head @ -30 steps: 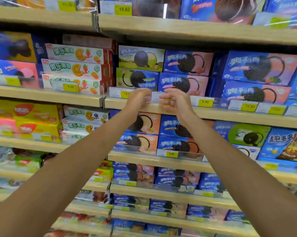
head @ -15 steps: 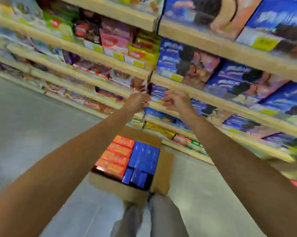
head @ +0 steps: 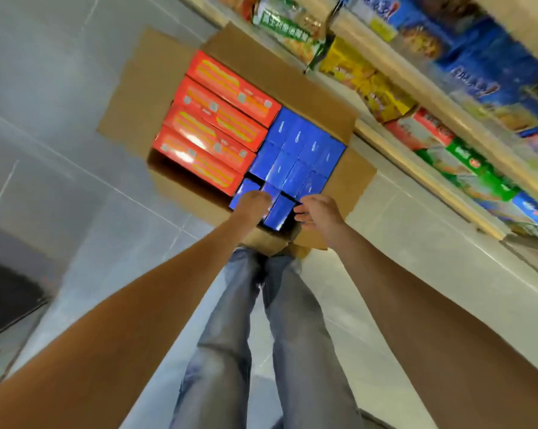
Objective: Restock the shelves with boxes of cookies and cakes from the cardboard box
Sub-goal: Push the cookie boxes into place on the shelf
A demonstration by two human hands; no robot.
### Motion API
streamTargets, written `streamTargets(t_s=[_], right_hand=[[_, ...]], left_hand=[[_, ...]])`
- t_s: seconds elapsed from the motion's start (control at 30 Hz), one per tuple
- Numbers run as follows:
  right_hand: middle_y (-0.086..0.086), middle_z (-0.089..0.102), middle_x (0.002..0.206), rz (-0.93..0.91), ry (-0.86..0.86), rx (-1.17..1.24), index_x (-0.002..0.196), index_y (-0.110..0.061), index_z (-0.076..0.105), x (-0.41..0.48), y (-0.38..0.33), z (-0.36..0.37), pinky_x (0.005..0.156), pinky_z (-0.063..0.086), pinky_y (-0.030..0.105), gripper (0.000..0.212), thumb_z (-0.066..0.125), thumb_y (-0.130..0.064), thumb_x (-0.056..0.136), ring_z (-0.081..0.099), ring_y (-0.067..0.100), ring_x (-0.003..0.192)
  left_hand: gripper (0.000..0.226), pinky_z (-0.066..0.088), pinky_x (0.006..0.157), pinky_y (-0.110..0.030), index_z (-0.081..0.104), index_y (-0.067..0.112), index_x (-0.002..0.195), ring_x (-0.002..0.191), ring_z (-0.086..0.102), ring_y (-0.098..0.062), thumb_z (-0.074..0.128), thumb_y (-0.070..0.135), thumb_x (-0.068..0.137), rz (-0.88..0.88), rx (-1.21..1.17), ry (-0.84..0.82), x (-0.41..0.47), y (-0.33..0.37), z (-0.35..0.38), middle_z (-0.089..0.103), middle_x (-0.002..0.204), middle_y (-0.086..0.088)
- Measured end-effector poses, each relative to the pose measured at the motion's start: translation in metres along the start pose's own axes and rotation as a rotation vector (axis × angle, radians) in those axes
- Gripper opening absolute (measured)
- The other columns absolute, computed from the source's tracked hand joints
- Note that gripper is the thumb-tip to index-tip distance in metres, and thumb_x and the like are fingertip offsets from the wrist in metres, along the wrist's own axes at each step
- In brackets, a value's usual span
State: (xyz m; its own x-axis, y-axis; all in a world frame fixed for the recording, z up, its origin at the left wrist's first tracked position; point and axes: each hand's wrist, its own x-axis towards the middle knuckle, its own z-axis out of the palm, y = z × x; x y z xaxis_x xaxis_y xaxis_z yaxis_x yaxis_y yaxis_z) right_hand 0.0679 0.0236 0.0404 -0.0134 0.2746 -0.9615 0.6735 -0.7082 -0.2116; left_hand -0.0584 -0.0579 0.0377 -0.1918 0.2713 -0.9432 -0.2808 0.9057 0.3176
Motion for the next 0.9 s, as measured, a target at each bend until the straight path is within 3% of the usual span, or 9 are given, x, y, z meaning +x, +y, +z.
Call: streamTargets(t_s=[0.13,0.2,0.3,0.43,0.53,0.63,0.67,0.73,0.9], right_hand=[[0.006,0.057,0.078,0.087,0.017,-0.044,0.092,-0.009,0.054,0.069,0.039,0.018,0.06,0.042,0.028,0.012,0.044,-0.013,0.097,0.053,0.017,0.061],[0.008,0.057,0.083,0.123,0.024,-0.084,0.102,-0.006,0.055,0.105,0.057,0.026,0.058,0.043,0.028,0.014,0.043,-0.012,0.097,0.054,0.016,0.061],[0.014,0.056,0.104,0.171,0.009,-0.085,0.126,0.0,0.048,0.139,0.077,0.037,0.065,0.049,0.031,0.033,0.044,-0.016,0.098,0.058,0.021,0.074],[0.016,0.051,0.129,0.187,-0.029,-0.016,0.138,-0.003,0.038,0.165,0.095,0.05,0.094,0.048,0.041,0.055,0.051,-0.035,0.095,0.055,0.031,0.11],[0.014,0.049,0.134,0.18,0.024,-0.073,0.143,-0.002,0.03,0.171,0.103,0.054,0.098,0.048,0.049,0.076,0.06,-0.046,0.088,0.054,0.032,0.116],[0.013,0.059,0.116,0.125,0.122,-0.111,0.125,0.002,0.048,0.17,0.102,0.052,0.089,0.053,0.052,0.058,0.067,-0.036,0.085,0.061,0.031,0.102],[0.013,0.061,0.112,0.117,0.141,-0.121,0.121,0.001,0.051,0.168,0.1,0.05,0.087,0.054,0.052,0.054,0.067,-0.034,0.084,0.063,0.031,0.099],[0.011,0.061,0.107,0.101,0.158,-0.132,0.117,-0.001,0.053,0.153,0.092,0.045,0.083,0.056,0.05,0.05,0.066,-0.035,0.083,0.064,0.029,0.095],[0.014,0.069,0.107,0.024,0.137,-0.154,0.091,-0.011,0.063,0.103,0.071,0.014,0.078,0.059,0.047,0.023,0.064,-0.032,0.082,0.068,0.028,0.088]], left_hand=[[0.025,0.042,0.086,-0.029,0.048,0.02,0.078,0.102,0.054,-0.024,0.042,0.002,0.095,-0.064,0.085,-0.027,0.058,-0.044,0.029,0.055,0.108,-0.015],[0.01,0.042,0.09,-0.033,0.049,0.011,0.095,0.115,0.053,-0.036,0.043,0.004,0.092,-0.053,0.173,0.009,0.088,-0.067,0.044,0.054,0.124,-0.026],[0.036,0.038,0.098,-0.046,0.049,-0.007,0.119,0.12,0.046,-0.043,0.043,0.002,0.085,0.02,0.289,0.037,0.111,-0.095,0.057,0.045,0.13,-0.032],[0.04,0.044,0.081,-0.046,0.054,-0.004,0.1,0.099,0.05,-0.044,0.034,0.013,0.07,0.144,0.334,0.021,0.121,-0.114,0.065,0.051,0.106,-0.034],[0.016,0.03,0.054,-0.042,0.039,-0.02,0.083,0.08,0.038,-0.052,0.031,-0.01,0.073,0.161,0.308,-0.119,0.113,-0.114,0.069,0.038,0.083,-0.045],[0.027,0.024,0.048,-0.02,0.053,-0.003,0.082,0.051,0.042,-0.007,0.029,-0.016,0.077,0.157,0.251,-0.204,0.114,-0.113,0.061,0.033,0.058,-0.01],[0.037,0.028,0.054,-0.017,0.059,0.003,0.092,0.059,0.044,0.001,0.029,-0.016,0.082,0.124,0.252,-0.23,0.116,-0.112,0.058,0.042,0.067,-0.006],[0.044,0.038,0.072,-0.018,0.06,0.003,0.118,0.094,0.053,-0.007,0.031,-0.012,0.089,0.059,0.223,-0.206,0.11,-0.107,0.049,0.056,0.099,-0.007],[0.04,0.04,0.1,-0.032,0.053,-0.002,0.125,0.122,0.051,-0.032,0.032,-0.006,0.091,0.107,0.162,0.02,0.087,-0.075,0.026,0.054,0.131,-0.019]])
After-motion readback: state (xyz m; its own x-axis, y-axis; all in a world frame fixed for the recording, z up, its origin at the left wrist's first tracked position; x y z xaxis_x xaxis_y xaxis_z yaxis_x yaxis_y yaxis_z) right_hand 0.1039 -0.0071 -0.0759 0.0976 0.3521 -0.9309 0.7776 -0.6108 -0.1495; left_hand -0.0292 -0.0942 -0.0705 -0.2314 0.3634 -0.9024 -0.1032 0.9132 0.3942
